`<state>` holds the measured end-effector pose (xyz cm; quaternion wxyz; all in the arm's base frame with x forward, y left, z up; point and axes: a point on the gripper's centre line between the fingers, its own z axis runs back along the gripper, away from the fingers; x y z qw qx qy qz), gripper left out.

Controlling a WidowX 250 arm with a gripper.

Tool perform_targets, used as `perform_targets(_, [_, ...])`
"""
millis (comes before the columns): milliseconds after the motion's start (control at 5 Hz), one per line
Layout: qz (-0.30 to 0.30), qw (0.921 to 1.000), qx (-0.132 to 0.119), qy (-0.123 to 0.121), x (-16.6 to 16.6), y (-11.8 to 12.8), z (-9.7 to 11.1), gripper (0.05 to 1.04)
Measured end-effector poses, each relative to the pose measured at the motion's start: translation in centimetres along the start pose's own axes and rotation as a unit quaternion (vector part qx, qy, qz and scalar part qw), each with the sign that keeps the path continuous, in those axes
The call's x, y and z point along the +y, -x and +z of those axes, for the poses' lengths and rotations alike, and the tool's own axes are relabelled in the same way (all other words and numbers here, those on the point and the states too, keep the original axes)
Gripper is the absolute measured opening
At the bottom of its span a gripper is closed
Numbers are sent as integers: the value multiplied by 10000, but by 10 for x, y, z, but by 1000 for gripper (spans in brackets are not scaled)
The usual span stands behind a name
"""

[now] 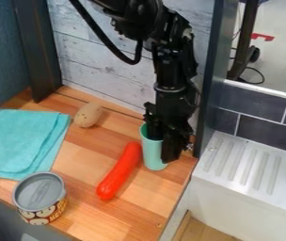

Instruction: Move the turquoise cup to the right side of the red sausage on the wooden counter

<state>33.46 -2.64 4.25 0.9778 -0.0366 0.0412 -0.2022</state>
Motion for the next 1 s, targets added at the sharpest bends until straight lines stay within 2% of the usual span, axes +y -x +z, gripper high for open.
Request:
perform_targets(200, [5, 9998, -207, -79, -2, 4, 15, 937])
perform_targets(400, [-4, 9986, -501, -190, -6, 9, 36, 1005])
perform_targets(600, [310, 9959, -790, -307, 6, 20, 62, 1001])
perform_targets(800, [754, 9944, -649, -357, 32, 42, 71, 1001])
perform_targets(1000, [1218, 9911, -318, -440, 54, 65, 70, 1001])
